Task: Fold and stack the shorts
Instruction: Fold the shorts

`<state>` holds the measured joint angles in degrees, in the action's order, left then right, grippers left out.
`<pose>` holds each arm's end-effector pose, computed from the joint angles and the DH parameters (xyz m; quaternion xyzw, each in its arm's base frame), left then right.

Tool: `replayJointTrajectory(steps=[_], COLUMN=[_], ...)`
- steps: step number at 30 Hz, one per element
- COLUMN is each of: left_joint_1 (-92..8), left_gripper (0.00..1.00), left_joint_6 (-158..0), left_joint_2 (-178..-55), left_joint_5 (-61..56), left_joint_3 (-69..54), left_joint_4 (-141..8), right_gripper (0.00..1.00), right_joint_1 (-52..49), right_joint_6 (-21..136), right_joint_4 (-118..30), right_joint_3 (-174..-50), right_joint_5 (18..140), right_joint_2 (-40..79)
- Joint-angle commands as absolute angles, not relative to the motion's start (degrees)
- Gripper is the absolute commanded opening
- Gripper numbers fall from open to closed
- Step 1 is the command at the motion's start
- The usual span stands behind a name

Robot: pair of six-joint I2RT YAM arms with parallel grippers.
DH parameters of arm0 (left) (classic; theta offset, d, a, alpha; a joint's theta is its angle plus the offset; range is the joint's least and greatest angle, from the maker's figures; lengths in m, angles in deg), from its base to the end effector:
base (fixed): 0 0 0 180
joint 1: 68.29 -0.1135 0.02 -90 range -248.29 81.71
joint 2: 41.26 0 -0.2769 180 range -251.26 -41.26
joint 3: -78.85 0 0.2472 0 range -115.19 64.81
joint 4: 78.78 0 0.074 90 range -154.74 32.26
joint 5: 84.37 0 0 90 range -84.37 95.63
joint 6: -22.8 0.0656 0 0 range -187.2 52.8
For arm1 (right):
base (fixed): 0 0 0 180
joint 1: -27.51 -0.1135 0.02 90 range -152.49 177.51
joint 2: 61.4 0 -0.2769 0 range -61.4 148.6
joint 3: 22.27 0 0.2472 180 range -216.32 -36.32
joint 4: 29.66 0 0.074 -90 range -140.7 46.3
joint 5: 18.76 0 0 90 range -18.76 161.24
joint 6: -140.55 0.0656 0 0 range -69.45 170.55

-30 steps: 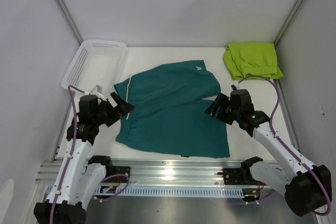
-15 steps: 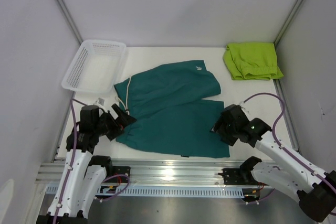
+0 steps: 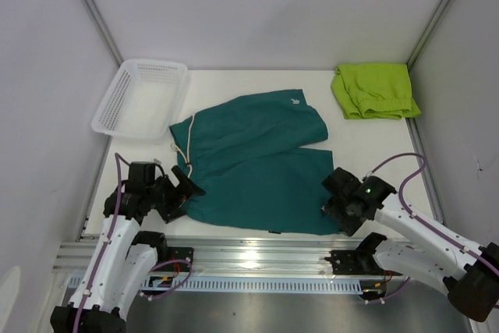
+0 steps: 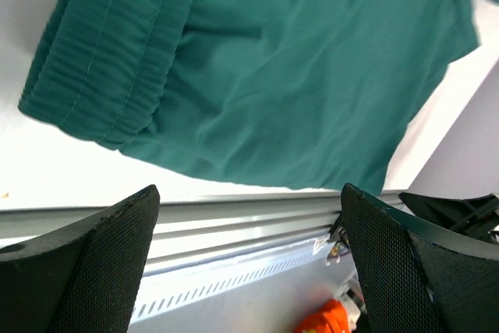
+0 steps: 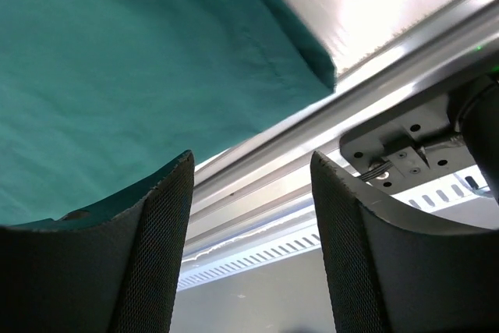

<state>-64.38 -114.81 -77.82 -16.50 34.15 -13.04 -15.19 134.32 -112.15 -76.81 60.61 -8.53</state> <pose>0.1126 -0.0325 0.1997 -0.3011 0.8947 -0.2850 0.1665 0.0979 0.0739 0.2048 0.3551 0.9268 0.0296 0.1183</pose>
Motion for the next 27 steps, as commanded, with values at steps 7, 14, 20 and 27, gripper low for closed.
replayJointTrajectory(steps=[7, 14, 20, 27], left_joint_1=[-61.69, -61.69, -61.69, -61.69], left_gripper=[0.99, 0.98, 0.97, 0.97], left_joint_6=[-117.21, -117.82, -117.12, -116.86], left_joint_2=[-81.16, -82.31, -83.62, -84.59], left_joint_5=[-16.87, -17.22, -17.83, -17.22], left_joint_3=[35.54, 37.91, 37.83, 37.21], left_joint_4=[-12.97, -16.04, -16.57, -16.22], right_gripper=[0.62, 0.58, 0.55, 0.44], right_joint_1=[-15.47, -15.91, -16.09, -16.18], right_joint_6=[142.65, 145.91, 147.49, 148.99], right_joint_4=[-110.68, -102.96, -100.57, -97.84], right_joint_3=[-70.69, -65.50, -64.28, -61.63], right_joint_5=[61.92, 61.23, 57.27, 56.74], right_joint_2=[-8.14, -9.45, -8.23, -6.99])
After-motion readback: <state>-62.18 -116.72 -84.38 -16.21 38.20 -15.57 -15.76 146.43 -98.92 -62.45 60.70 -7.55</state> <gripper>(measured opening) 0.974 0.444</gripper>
